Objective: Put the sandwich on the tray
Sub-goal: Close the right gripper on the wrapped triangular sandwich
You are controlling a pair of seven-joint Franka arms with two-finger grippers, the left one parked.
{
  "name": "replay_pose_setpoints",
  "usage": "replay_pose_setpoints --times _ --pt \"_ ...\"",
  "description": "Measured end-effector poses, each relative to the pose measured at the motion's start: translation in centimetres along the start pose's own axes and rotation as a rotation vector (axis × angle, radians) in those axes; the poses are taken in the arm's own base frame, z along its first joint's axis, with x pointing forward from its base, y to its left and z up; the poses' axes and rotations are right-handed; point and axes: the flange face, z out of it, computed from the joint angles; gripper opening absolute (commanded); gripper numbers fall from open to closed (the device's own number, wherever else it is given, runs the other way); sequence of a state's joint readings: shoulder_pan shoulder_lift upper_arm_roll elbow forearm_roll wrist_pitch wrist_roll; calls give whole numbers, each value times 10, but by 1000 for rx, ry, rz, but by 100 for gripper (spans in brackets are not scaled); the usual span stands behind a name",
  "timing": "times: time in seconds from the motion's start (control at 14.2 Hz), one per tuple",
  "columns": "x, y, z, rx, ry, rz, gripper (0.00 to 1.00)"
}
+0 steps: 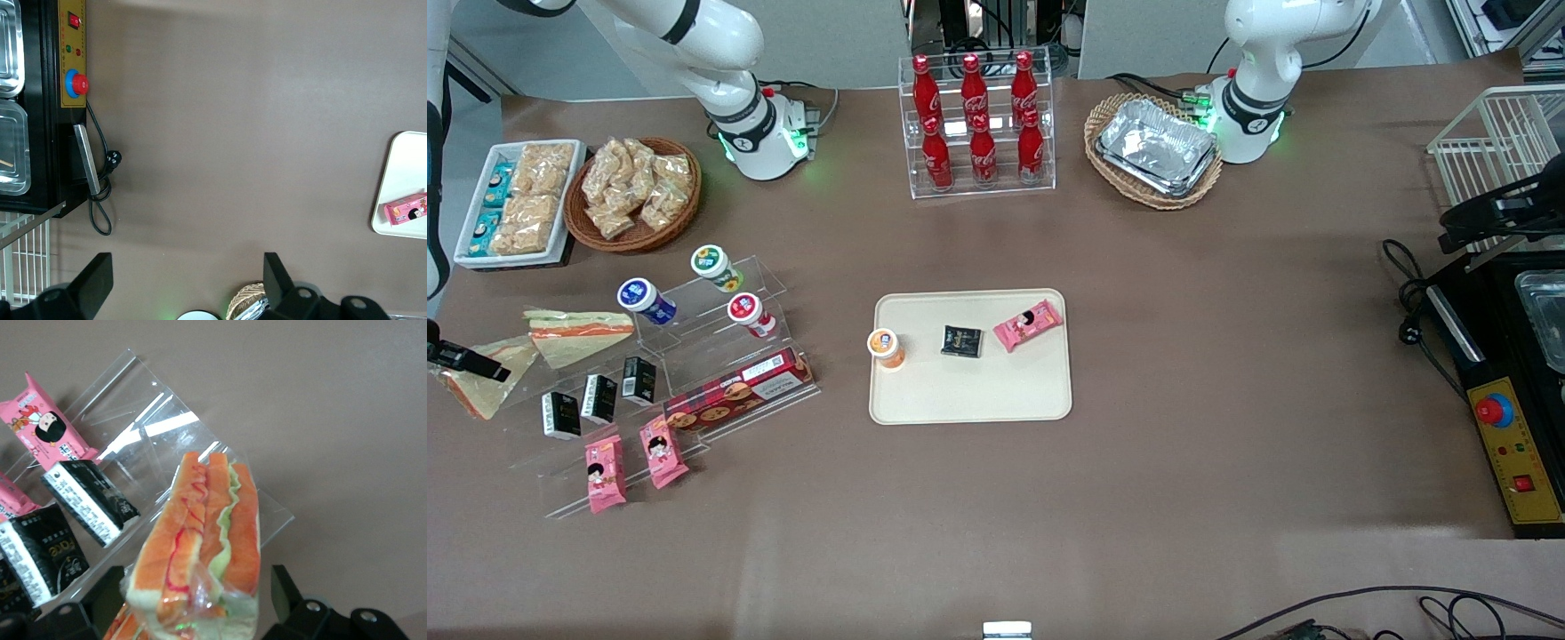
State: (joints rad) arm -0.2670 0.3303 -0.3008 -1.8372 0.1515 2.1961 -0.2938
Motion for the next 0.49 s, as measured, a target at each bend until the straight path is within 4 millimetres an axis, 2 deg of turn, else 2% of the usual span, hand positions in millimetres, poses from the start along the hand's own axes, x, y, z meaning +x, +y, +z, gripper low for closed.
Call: replay_pose_setpoints --times 0.07,0.28,0.42,0.49 --pt "0 0 2 0 -2 -1 81" --pt "-1 0 2 0 -4 -7 60" --pt "-1 0 3 1 -5 -19 40" --pt "-1 0 3 1 -5 -27 36"
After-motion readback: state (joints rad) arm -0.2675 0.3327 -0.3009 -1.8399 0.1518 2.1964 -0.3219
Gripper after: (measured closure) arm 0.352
